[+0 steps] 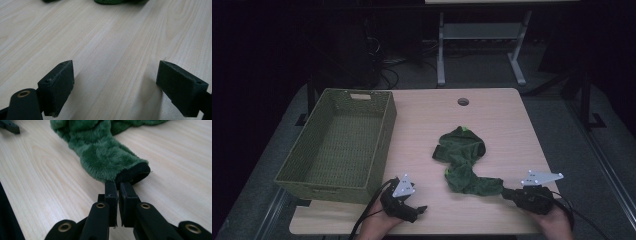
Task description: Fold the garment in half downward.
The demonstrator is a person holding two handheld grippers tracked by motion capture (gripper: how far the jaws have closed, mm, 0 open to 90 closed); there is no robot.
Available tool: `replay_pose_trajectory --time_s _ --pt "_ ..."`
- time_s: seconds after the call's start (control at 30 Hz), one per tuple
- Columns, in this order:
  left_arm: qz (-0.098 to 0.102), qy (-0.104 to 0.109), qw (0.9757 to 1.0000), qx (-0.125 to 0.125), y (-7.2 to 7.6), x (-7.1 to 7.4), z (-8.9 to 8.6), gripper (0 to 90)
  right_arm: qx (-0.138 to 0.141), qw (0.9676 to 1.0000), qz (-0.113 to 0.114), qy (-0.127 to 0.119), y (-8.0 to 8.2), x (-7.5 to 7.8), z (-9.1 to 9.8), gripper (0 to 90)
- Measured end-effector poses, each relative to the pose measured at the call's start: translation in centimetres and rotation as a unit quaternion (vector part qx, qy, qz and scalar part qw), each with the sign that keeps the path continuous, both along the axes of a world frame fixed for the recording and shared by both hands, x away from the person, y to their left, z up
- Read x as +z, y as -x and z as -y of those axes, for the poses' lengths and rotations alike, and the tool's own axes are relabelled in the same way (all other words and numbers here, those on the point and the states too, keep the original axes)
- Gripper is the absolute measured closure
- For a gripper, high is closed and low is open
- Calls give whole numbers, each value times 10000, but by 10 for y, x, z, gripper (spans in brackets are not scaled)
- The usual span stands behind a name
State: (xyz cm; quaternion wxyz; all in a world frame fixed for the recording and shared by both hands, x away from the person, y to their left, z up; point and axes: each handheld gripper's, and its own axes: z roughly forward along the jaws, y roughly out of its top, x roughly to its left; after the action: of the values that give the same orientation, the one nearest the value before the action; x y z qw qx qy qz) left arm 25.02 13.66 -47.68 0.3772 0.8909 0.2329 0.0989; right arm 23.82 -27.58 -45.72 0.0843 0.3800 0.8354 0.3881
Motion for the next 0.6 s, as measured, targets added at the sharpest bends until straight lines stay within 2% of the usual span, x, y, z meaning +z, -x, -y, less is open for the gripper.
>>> replay_pose_trajectory --time_s 0.33,0.6 --pt "7 -6 10000 -14 0 0 0 139 173 9989 383 -189 -5 17 -2 851" --pt "6 -6 10000 -22 -1 0 0 139 407 9964 653 -355 -8 30 -7 851"
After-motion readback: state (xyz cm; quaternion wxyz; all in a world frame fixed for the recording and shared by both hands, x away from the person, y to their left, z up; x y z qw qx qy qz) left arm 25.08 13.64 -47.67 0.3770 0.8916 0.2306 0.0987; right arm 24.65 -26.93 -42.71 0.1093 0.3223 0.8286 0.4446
